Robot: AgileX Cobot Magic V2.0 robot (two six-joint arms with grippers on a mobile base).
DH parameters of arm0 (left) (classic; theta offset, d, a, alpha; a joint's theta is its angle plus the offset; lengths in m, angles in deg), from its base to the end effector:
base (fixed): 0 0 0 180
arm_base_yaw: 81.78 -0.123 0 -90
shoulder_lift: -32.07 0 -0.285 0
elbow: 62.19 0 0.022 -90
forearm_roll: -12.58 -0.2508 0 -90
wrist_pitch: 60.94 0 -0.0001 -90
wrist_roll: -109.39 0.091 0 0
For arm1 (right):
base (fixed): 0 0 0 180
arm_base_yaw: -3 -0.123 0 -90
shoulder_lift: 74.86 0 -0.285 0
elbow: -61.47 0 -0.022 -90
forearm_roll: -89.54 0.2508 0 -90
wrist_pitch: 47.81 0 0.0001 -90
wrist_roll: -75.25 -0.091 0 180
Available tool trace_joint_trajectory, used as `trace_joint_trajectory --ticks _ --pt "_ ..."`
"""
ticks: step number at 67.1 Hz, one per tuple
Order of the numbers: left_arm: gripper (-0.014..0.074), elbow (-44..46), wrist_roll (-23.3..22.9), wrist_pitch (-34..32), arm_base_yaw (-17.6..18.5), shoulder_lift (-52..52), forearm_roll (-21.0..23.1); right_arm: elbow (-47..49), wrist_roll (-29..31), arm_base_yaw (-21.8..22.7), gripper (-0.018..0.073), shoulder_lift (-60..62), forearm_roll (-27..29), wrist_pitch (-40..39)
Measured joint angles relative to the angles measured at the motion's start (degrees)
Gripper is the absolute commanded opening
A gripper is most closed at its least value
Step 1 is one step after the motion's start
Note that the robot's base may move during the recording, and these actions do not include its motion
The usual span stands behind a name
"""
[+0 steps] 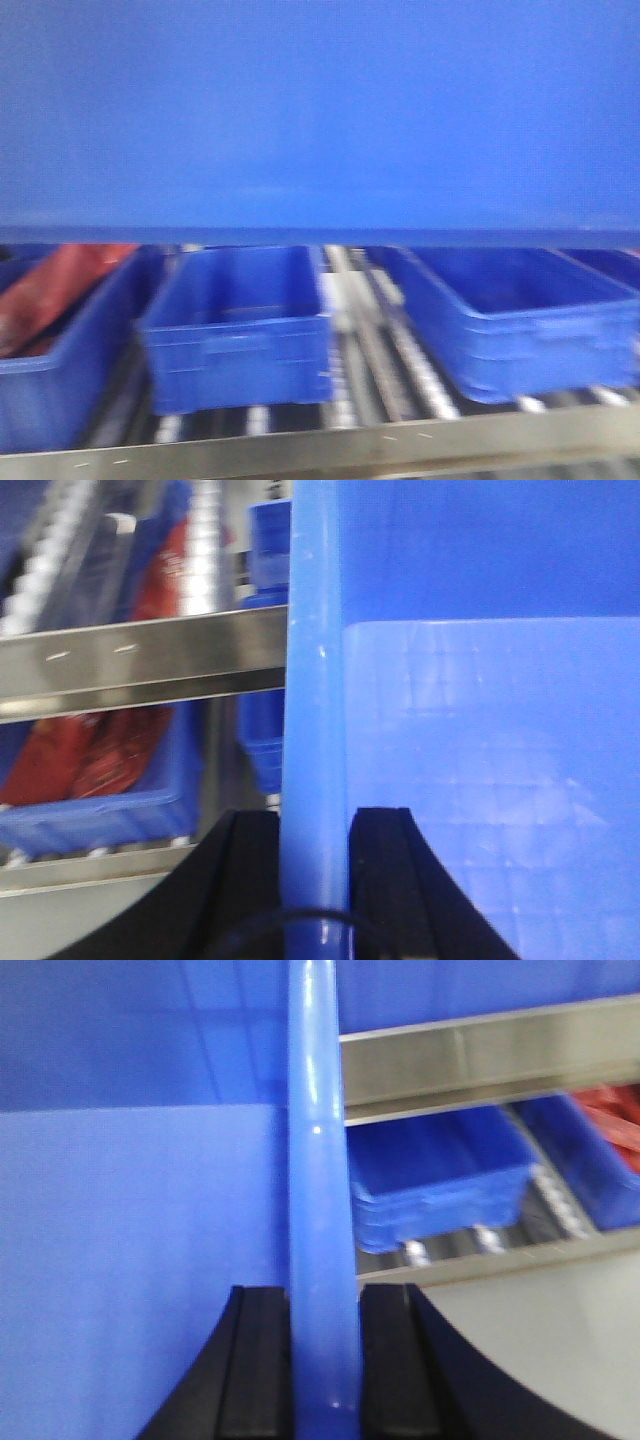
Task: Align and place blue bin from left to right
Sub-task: 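Drive toward another rack of blue bins holding the bin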
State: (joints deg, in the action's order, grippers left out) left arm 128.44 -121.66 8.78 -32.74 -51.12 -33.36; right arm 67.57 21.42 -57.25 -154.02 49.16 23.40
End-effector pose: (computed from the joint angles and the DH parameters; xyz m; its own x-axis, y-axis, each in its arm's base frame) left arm 0.2080 -0.1461 0.4549 -0.5194 0.0122 -0.8545 -0.0317 0.9989 0.0335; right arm 0.1611 0.1694 0.4427 -0.5956 -0.0511 -0.8016 -0.1472 0.9880 0.0464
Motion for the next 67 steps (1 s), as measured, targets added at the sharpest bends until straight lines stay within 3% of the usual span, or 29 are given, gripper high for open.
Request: trace_joint_trajectory --ticks 67 --pt "-0.0111 0.0 0.0 1.0 0.0 0.0 0.0 0.0 0.0 0.0 -0.0078 0.0 0.3 -1.1"
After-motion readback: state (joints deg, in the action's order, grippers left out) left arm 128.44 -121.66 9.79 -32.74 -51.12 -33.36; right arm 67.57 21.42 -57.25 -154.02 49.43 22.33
